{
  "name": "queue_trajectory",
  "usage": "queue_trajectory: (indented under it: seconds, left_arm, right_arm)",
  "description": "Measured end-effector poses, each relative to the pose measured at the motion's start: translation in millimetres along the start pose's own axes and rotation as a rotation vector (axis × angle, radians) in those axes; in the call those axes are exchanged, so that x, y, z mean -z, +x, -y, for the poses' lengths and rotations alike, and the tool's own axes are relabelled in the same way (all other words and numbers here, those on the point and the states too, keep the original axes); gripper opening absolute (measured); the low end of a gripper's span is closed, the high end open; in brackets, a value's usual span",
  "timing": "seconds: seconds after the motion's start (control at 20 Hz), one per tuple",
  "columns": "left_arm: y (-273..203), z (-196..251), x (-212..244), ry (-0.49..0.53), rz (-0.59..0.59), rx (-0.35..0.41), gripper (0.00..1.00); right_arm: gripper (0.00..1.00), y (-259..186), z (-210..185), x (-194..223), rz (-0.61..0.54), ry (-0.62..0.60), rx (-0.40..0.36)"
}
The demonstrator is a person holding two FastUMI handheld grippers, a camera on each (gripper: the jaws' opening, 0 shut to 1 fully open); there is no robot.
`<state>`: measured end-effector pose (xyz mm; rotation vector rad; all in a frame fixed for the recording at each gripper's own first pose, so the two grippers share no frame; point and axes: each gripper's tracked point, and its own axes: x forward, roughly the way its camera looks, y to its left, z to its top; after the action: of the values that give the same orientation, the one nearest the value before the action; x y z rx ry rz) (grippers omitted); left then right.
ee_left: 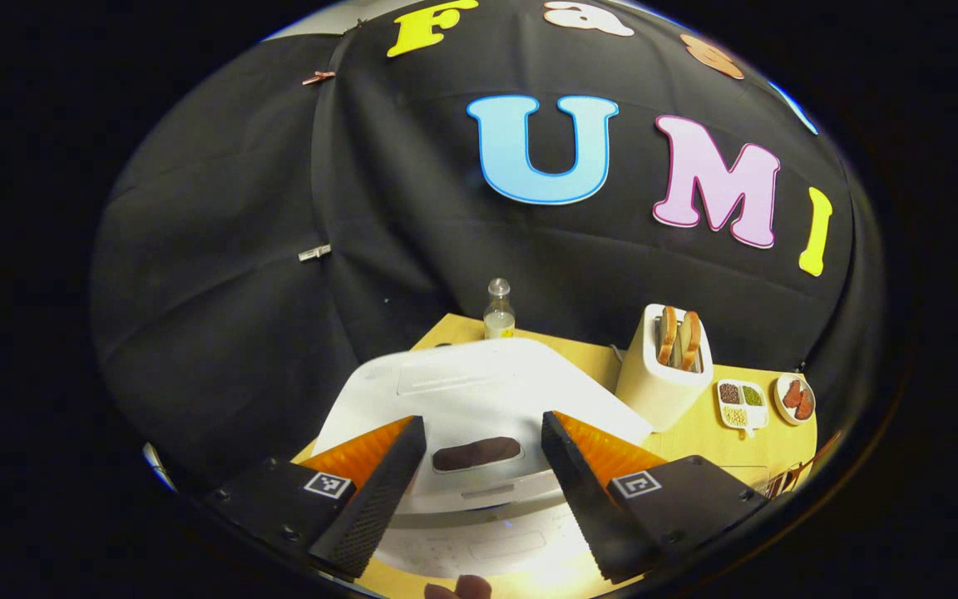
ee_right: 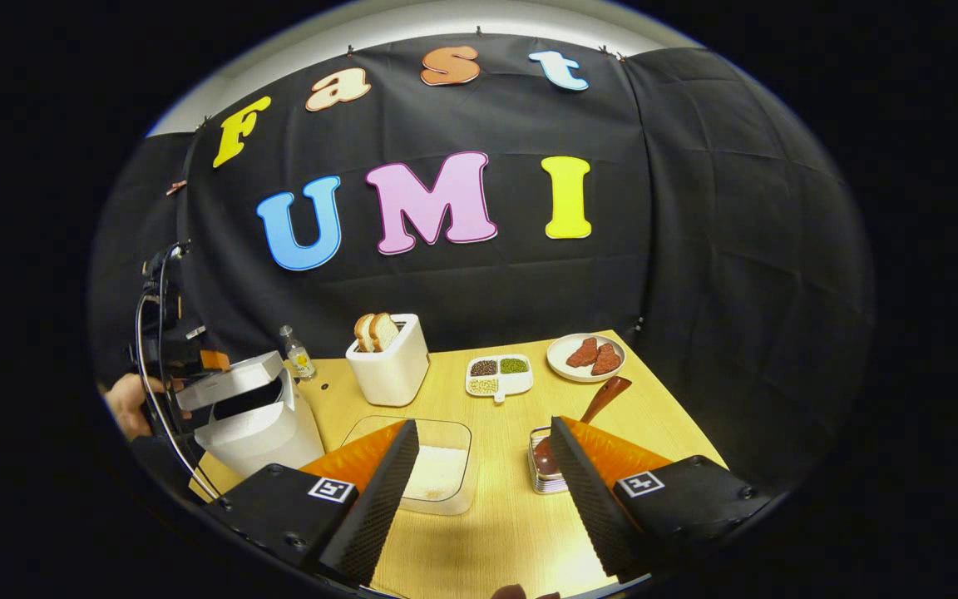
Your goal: Close the left gripper, press the button to open the rice cooker; take a wooden spoon from the chopstick holder with the right hand, scoop a spoonful of rice and pour it into the rice cooker, then put the wooden spoon back into the chopstick holder.
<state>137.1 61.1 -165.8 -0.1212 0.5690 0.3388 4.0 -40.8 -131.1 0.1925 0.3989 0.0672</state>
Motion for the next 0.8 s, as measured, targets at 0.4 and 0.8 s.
queue_trajectory:
  seconds: [0.4, 0.8]
  left_arm:
    - [7, 9, 50, 0.034, -0.067, 0.017, 0.98]
    - [10, 9, 61, 0.037, -0.083, 0.015, 0.99]
  right_arm:
    - [0.99, -4, -4, 3, -0.001, -0.004, -0.012]
    - [0.99, -5, -11, 13, -0.022, -0.009, -0.022]
